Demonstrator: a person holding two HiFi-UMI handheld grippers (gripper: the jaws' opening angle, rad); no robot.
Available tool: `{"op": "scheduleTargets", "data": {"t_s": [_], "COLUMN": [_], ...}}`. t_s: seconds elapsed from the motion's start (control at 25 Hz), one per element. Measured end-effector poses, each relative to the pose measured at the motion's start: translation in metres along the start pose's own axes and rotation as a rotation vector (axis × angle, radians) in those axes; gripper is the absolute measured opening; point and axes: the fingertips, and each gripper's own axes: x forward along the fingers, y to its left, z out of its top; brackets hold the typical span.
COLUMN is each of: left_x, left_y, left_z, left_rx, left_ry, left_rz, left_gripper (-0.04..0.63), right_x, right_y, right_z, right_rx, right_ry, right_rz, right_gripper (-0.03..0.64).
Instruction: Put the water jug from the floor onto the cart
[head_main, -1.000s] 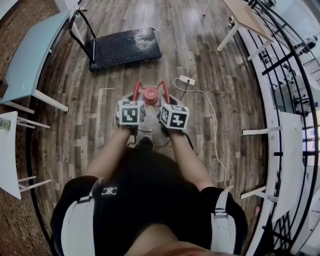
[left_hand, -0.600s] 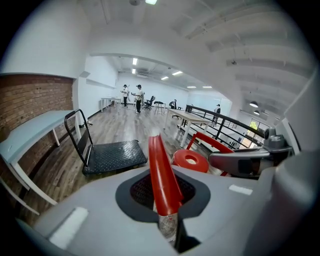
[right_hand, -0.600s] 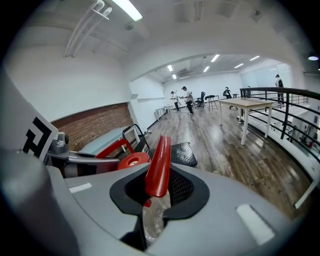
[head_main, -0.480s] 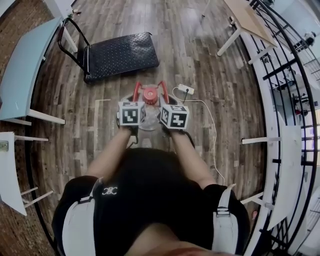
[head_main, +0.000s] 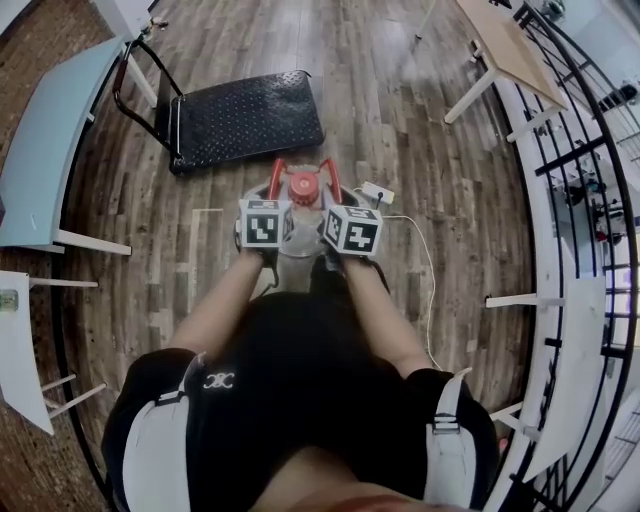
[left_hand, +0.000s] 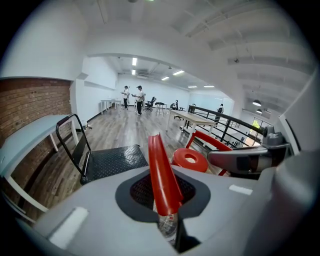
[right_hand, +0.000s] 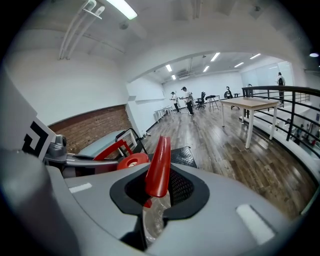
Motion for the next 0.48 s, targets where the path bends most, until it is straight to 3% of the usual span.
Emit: {"op": "scheduleTargets", "data": {"t_s": [0.48], "left_x": [0.084], "left_y": [0.045], "left_z": [0.052], "left_rx": [-0.004], "left_ry": [0.027], "left_rz": [0.09], "left_gripper": [0.026], "right_x": [0.103], "right_y": [-0.017], "right_z": [0.055], "right_rx": [-0.012], "right_ry": [0.027], "right_rz": [0.085], "right_gripper": [0.07]}}
